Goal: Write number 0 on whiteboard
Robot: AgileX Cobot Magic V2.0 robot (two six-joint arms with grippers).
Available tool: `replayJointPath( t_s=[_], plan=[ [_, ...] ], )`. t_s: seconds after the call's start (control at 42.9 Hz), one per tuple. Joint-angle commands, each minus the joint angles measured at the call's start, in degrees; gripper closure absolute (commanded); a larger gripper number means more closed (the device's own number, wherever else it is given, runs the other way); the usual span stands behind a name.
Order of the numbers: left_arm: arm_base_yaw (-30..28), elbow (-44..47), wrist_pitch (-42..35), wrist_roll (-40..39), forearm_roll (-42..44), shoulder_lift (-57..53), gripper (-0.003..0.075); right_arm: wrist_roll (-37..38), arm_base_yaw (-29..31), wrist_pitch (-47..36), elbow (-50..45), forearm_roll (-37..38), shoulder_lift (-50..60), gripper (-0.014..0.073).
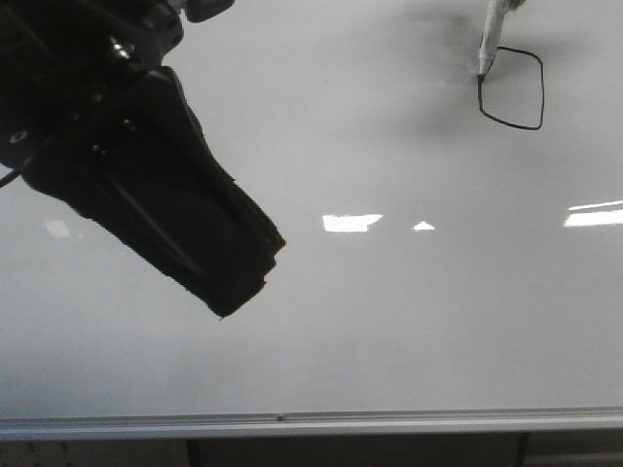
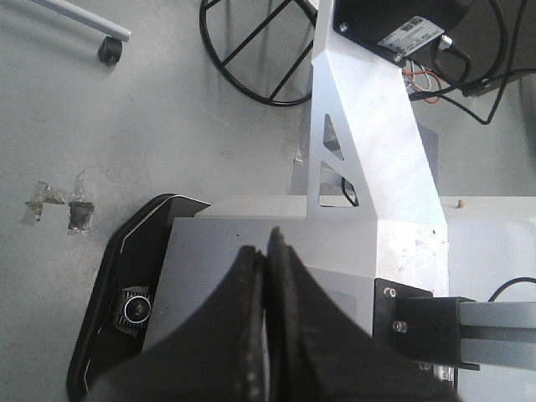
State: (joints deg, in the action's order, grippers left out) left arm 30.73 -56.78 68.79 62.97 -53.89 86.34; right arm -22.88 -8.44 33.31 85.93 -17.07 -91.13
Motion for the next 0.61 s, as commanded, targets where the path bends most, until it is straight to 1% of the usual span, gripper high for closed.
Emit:
replayJointPath(
  t_s=[0.0, 0.233, 0.326, 0.489, 0.559, 0.583],
  plan=[
    [0.3, -1.6, 1.3, 0.0, -3.6, -2.3, 0.0740, -0.3, -0.3, 1.2, 3.0, -2.6, 2.9, 0.0661],
    [0.3, -1.6, 1.3, 0.0, -3.7, -2.3, 0.0740, -0.9, -0.2, 19.6, 9.9, -8.2, 6.4, 0.0661],
    [0.3, -1.6, 1.3, 0.0, -4.0, -2.3, 0.0740, -3.2, -0.2, 26.2, 11.8, -11.9, 7.5, 0.0661],
    [0.3, -2.3, 2.0, 0.0, -8.2, -2.3, 0.0736, -6.8, -0.2, 34.9, 11.3, -20.2, 9.1, 0.0661],
    [0.3, -3.4, 3.3, 0.0, -8.6, -2.3, 0.0692, -8.6, -0.2, 37.3, 9.5, -24.8, 10.4, 0.0661],
    [0.3, -3.9, 3.7, 0.0, -8.8, -2.3, 0.0657, -9.1, -0.2, 37.7, 8.7, -26.8, 11.0, 0.0661]
  ],
)
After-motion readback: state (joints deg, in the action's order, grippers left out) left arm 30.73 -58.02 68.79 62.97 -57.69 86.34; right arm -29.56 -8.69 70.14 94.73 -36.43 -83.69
